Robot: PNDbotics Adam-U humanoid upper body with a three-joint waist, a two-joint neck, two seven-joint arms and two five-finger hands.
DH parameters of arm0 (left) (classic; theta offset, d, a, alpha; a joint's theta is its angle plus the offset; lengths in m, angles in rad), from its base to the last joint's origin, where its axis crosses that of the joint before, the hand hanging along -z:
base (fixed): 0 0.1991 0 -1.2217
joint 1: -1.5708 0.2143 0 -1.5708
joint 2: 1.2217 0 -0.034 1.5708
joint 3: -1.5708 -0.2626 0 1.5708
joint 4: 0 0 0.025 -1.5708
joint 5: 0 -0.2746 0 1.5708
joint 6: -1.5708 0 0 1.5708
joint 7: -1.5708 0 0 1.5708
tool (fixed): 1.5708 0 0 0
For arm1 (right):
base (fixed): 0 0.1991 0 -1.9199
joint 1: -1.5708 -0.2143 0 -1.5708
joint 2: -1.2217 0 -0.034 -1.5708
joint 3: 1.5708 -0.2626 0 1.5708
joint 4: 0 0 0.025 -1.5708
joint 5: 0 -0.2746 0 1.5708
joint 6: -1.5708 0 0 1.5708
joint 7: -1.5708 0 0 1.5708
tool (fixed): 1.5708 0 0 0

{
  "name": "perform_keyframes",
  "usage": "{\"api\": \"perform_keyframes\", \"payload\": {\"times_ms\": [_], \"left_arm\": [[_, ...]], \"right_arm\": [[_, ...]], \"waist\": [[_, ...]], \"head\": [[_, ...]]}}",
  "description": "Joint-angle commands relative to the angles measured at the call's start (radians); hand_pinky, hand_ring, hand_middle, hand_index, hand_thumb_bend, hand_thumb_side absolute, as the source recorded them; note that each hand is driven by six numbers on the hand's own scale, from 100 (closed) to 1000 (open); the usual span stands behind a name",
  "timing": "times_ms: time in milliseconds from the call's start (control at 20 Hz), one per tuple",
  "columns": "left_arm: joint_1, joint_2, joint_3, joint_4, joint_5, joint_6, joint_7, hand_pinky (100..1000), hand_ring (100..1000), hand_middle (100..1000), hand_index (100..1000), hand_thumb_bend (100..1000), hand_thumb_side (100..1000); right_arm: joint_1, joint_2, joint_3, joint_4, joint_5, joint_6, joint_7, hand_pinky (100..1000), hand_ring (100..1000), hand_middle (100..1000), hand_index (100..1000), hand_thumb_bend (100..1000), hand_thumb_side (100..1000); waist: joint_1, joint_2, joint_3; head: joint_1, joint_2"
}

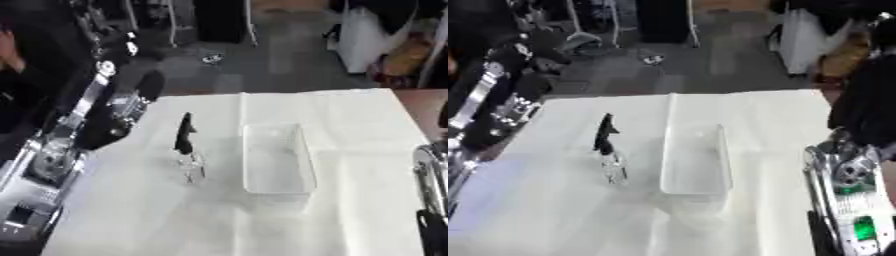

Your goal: Pick up objects on the table and place them in the box.

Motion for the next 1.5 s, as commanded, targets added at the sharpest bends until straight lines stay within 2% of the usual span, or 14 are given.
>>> {"api": "perform_keyframes", "payload": {"times_ms": [50, 300, 450, 600, 750, 1050, 1100, 1150, 1500], "left_arm": [[-0.047, 0.064, -0.009, 0.092, -0.096, 0.012, -0.003, 861, 754, 829, 867, 228, 1000], [-0.115, 0.081, -0.041, 0.248, -0.196, 0.015, -0.052, 876, 772, 856, 889, 294, 1000], [-0.160, 0.076, -0.066, 0.342, -0.215, 0.016, -0.161, 885, 786, 891, 901, 319, 1000], [-0.207, 0.071, -0.082, 0.420, -0.234, 0.007, -0.285, 897, 809, 890, 902, 385, 1000], [-0.249, 0.062, -0.089, 0.489, -0.277, 0.000, -0.368, 871, 814, 881, 895, 416, 1000], [-0.314, 0.032, -0.091, 0.613, -0.340, 0.015, -0.473, 840, 823, 887, 904, 466, 1000], [-0.327, 0.028, -0.091, 0.632, -0.350, 0.016, -0.489, 844, 826, 887, 903, 447, 1000], [-0.336, 0.025, -0.090, 0.646, -0.359, 0.017, -0.499, 821, 805, 882, 901, 503, 1000], [-0.407, -0.003, -0.073, 0.754, -0.462, 0.034, -0.584, 776, 798, 869, 935, 564, 1000]], "right_arm": [[-0.010, 0.002, 0.004, -0.013, 0.003, -0.007, 0.000, 528, 543, 586, 738, 100, 1000], [-0.007, 0.003, 0.006, -0.013, 0.000, -0.006, 0.004, 528, 543, 586, 739, 100, 1000], [-0.007, 0.004, 0.009, -0.013, -0.002, -0.006, 0.007, 528, 543, 586, 739, 100, 1000], [-0.006, 0.005, 0.012, -0.013, -0.006, -0.006, 0.012, 529, 543, 586, 739, 100, 1000], [-0.006, 0.007, 0.013, -0.013, -0.008, -0.005, 0.015, 529, 543, 586, 739, 100, 1000], [-0.006, 0.008, 0.017, -0.013, -0.014, -0.004, 0.022, 529, 543, 586, 739, 100, 1000], [-0.006, 0.008, 0.017, -0.013, -0.014, -0.004, 0.022, 529, 543, 586, 739, 100, 1000], [-0.005, 0.008, 0.017, -0.013, -0.015, -0.004, 0.023, 529, 543, 586, 739, 100, 1000], [-0.004, 0.009, 0.019, -0.013, -0.018, -0.003, 0.027, 529, 543, 586, 740, 100, 1000]], "waist": [[0.001, -0.012, -0.004], [0.003, -0.015, -0.011], [0.003, -0.016, -0.015], [0.004, -0.017, -0.019], [0.005, -0.018, -0.023], [0.005, -0.019, -0.029], [0.005, -0.019, -0.029], [0.005, -0.020, -0.029], [0.006, -0.021, -0.032]], "head": [[0.028, 0.022], [0.037, 0.036], [0.040, 0.040], [0.042, 0.043], [0.044, 0.048], [0.046, 0.056], [0.046, 0.056], [0.047, 0.056], [0.055, 0.061]]}}
